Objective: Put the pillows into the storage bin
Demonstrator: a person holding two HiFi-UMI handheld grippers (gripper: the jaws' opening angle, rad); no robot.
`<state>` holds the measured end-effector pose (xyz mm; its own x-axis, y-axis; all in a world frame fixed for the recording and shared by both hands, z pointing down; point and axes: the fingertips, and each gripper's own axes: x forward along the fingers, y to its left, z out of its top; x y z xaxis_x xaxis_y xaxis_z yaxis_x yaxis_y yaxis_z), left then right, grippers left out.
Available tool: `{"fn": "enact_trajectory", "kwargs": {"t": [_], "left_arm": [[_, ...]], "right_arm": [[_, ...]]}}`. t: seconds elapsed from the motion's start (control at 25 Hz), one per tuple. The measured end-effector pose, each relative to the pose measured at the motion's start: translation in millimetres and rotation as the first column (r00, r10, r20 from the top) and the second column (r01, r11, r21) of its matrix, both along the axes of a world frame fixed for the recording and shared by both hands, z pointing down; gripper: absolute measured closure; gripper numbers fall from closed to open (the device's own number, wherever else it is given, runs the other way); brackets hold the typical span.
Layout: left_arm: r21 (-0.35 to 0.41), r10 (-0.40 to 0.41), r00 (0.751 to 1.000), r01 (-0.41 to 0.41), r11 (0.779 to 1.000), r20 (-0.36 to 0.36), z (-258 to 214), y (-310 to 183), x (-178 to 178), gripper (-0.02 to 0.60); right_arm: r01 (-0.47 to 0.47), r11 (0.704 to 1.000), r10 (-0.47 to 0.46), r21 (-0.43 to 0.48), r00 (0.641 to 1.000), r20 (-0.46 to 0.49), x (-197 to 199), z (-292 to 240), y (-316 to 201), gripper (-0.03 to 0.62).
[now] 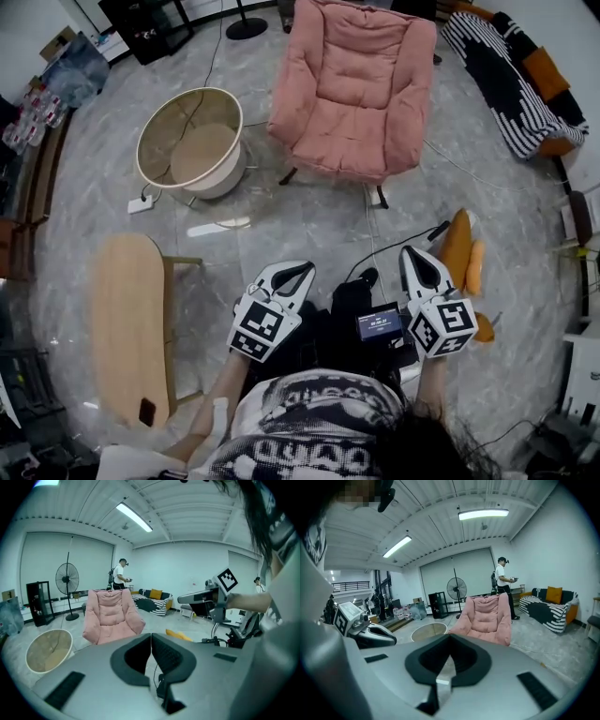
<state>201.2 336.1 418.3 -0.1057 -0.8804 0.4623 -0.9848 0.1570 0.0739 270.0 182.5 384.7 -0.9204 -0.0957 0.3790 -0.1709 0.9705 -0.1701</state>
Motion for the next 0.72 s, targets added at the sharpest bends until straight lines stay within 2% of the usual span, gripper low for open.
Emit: {"fn": "enact_trajectory", "kwargs": {"t": [0.72], "left_arm": [[0.040, -0.082, 0.997, 0.081, 0.996, 0.014, -10.0, 25.2, -0.6, 0.569]], "right_arm": [[0.116, 0.993, -0.116, -0.027, 0.993, -0.002, -19.7, -1.9, 22.2, 0.595]]}}
